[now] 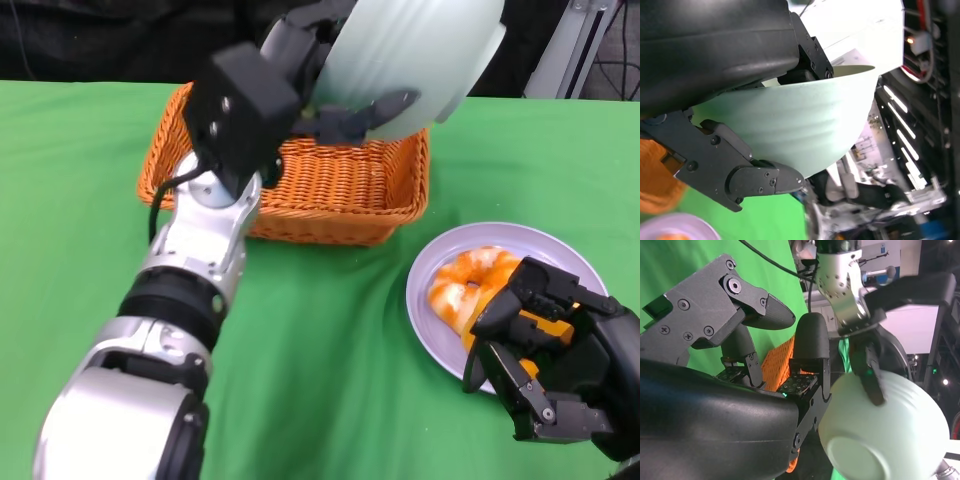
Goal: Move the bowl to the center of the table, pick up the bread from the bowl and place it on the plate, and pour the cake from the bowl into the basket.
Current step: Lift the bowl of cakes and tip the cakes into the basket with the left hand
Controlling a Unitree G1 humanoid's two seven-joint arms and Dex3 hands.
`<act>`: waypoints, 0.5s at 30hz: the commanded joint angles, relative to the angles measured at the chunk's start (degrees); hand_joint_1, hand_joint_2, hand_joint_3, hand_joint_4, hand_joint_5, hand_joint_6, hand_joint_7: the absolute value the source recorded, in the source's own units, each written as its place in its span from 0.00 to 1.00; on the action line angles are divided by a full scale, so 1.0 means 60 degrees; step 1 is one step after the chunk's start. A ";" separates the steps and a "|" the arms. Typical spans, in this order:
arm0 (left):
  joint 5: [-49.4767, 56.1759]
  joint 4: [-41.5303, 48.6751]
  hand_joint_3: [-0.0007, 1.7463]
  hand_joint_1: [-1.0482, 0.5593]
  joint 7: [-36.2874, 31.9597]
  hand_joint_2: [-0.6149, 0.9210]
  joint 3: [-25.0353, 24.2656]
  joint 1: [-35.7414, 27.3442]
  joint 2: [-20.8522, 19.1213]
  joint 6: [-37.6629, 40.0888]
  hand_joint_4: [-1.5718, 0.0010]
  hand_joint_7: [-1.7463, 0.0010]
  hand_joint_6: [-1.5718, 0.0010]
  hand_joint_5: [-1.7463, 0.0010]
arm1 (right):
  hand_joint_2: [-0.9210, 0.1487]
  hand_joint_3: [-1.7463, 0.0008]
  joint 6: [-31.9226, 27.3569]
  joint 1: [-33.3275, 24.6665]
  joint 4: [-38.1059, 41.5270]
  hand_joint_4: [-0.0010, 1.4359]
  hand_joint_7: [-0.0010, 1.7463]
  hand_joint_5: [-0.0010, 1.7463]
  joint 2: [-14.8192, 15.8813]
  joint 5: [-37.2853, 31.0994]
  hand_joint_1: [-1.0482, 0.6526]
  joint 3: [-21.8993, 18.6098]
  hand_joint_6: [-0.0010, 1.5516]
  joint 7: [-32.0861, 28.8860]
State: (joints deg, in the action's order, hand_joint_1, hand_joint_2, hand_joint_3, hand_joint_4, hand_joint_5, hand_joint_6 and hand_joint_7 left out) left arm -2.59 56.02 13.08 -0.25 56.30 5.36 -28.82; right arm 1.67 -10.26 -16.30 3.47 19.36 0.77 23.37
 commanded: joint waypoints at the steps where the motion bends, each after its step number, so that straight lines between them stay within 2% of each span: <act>1: -0.0902 0.0158 0.50 0.47 0.0426 0.83 -0.0642 0.0731 0.0201 0.0844 0.51 0.18 0.54 0.02 | 0.42 0.38 0.0185 -0.0086 -0.0010 0.47 0.79 0.92 0.0159 -0.0085 0.56 -0.0005 0.40 0.0039; 4: -0.1515 0.0312 0.52 0.46 0.0572 0.81 -0.1152 0.1005 0.0373 0.1617 0.52 0.16 0.53 0.06 | 0.41 0.38 0.0249 -0.0095 0.0028 0.47 0.79 0.93 0.0190 -0.0096 0.56 0.0001 0.40 0.0079; 7: -0.2003 0.0585 0.55 0.46 0.0564 0.80 -0.1639 0.1301 0.0442 0.2397 0.53 0.16 0.53 0.05 | 0.42 0.37 0.0264 -0.0114 0.0050 0.47 0.80 0.93 0.0221 -0.0082 0.56 0.0002 0.40 0.0122; 13: -0.3181 0.1015 0.60 0.53 0.0477 0.78 -0.2795 0.1709 0.0604 0.3806 0.43 0.21 0.46 0.10 | 0.44 0.34 0.0351 -0.0131 0.0085 0.47 0.81 0.94 0.0232 -0.0067 0.56 -0.0003 0.40 0.0160; 15: -0.3466 0.1141 0.53 0.52 0.0288 0.83 -0.3116 0.1766 0.0630 0.4144 0.45 0.21 0.47 0.08 | 0.45 0.34 0.0369 -0.0142 0.0102 0.47 0.81 0.93 0.0250 -0.0098 0.55 -0.0006 0.39 0.0156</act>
State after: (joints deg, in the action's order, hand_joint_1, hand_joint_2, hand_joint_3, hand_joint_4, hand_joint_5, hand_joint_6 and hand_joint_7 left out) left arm -21.92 62.60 15.62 -17.70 64.21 9.18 -4.78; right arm 3.16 -10.59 -15.98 4.07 19.30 0.81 24.20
